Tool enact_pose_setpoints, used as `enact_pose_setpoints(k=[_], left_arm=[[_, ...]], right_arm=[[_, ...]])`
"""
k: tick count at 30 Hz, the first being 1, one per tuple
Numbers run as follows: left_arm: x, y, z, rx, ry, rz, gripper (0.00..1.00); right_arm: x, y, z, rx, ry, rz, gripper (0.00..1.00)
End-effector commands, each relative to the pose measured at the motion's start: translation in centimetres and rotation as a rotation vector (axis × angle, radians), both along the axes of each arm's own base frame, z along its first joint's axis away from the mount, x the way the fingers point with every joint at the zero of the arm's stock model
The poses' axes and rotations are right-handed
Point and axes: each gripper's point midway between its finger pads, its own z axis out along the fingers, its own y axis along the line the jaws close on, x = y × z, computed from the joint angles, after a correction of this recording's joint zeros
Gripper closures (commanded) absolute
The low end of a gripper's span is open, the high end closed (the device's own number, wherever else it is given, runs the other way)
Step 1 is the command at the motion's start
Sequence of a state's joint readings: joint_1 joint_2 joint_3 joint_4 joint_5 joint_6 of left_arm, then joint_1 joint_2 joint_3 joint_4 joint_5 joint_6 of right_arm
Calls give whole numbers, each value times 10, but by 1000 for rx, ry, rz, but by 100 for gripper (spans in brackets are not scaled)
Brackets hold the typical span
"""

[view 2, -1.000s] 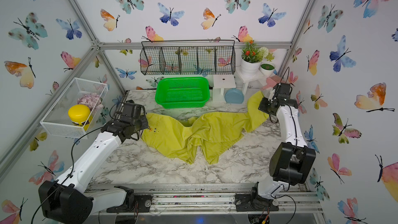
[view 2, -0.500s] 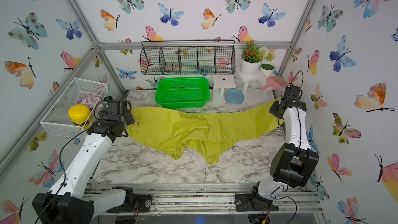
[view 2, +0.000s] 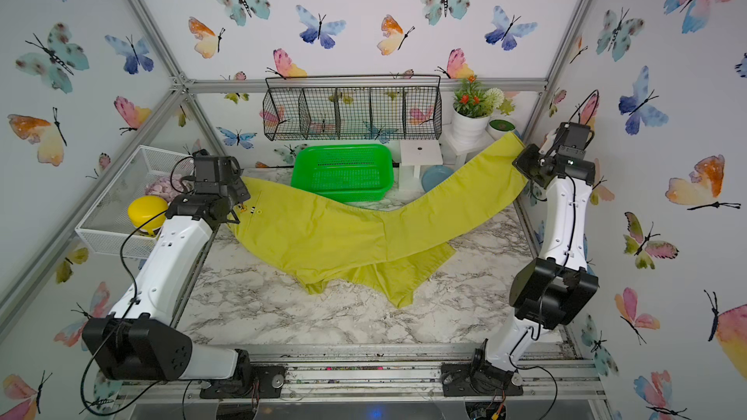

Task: Roll up the long pants
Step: Fold the long pant at the center of the board.

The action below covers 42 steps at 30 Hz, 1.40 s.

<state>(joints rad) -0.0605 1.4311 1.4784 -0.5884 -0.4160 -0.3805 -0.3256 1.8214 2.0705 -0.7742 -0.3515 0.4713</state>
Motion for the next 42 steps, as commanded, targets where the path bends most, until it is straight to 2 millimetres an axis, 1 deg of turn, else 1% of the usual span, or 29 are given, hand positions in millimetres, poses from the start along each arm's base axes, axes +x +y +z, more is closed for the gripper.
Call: enact_pose_setpoints(k=[1, 3, 4, 6, 9, 12, 14, 16, 17, 19, 20, 22, 24, 25, 26, 28, 29, 31, 32, 33, 35, 38, 39, 41, 42], left_arm=[[13, 11, 53, 65, -132, 34, 100], [14, 21, 68, 110, -153, 76, 100], [13, 26, 75, 132, -161, 94, 100], [15, 31, 85, 150, -173, 105, 100], [17, 34, 88, 167, -171, 117, 100], [14, 35, 84, 168, -162, 119, 100], [12, 35, 77, 170, -146, 116, 100], [11, 33, 68, 164, -131, 105, 100], [11, 31, 62, 159, -122, 94, 100], [9, 29, 52, 148, -107, 85, 100], [8, 29, 48, 145, -100, 87, 100], [7, 29, 43, 142, -90, 83, 100], [6, 27, 39, 140, -83, 78, 100], [6, 27, 35, 138, -77, 75, 100], [6, 26, 33, 137, -71, 70, 100], [7, 22, 24, 129, -55, 54, 100], [7, 20, 20, 126, -51, 48, 100], [8, 16, 13, 114, -39, 38, 100], [8, 14, 9, 106, -35, 34, 100], [7, 13, 6, 100, -31, 32, 100], [7, 10, 2, 89, -27, 25, 100], [5, 6, -3, 81, -18, 9, 100], [5, 4, -5, 77, -16, 3, 100], [3, 2, -9, 65, -10, -3, 100], [2, 1, -11, 60, -8, -3, 100]], right_arm=[[12, 8, 40, 37, -99, 41, 97], [13, 7, 46, 30, -114, 41, 98], [13, 9, 45, 36, -112, 49, 97], [12, 15, 33, 62, -86, 78, 98], [6, 25, 3, 102, -22, 127, 98], [-9, 34, -29, 106, 54, 144, 97], [-22, 38, -49, 97, 101, 148, 98], [-32, 47, -70, 110, 143, 181, 98], [-37, 54, -85, 117, 179, 198, 98], [-42, 69, -105, 127, 234, 240, 98], [-45, 82, -116, 129, 268, 274, 98], [-49, 111, -128, 122, 314, 357, 98], [-55, 141, -133, 88, 349, 436, 98], [-58, 159, -133, 83, 355, 487, 98], [-61, 170, -131, 85, 357, 518, 98], [-70, 211, -117, 119, 321, 632, 98], [-75, 227, -110, 133, 306, 680, 98], [-93, 284, -89, 174, 255, 850, 98], [-105, 316, -79, 200, 236, 938, 98], [-113, 334, -71, 220, 219, 993, 98], [-132, 380, -52, 257, 174, 1108, 98], [-154, 433, -25, 313, 107, 1240, 98], [-160, 447, -19, 336, 98, 1278, 98], [-177, 476, -12, 372, 83, 1366, 98], [-184, 489, -14, 376, 90, 1398, 98]])
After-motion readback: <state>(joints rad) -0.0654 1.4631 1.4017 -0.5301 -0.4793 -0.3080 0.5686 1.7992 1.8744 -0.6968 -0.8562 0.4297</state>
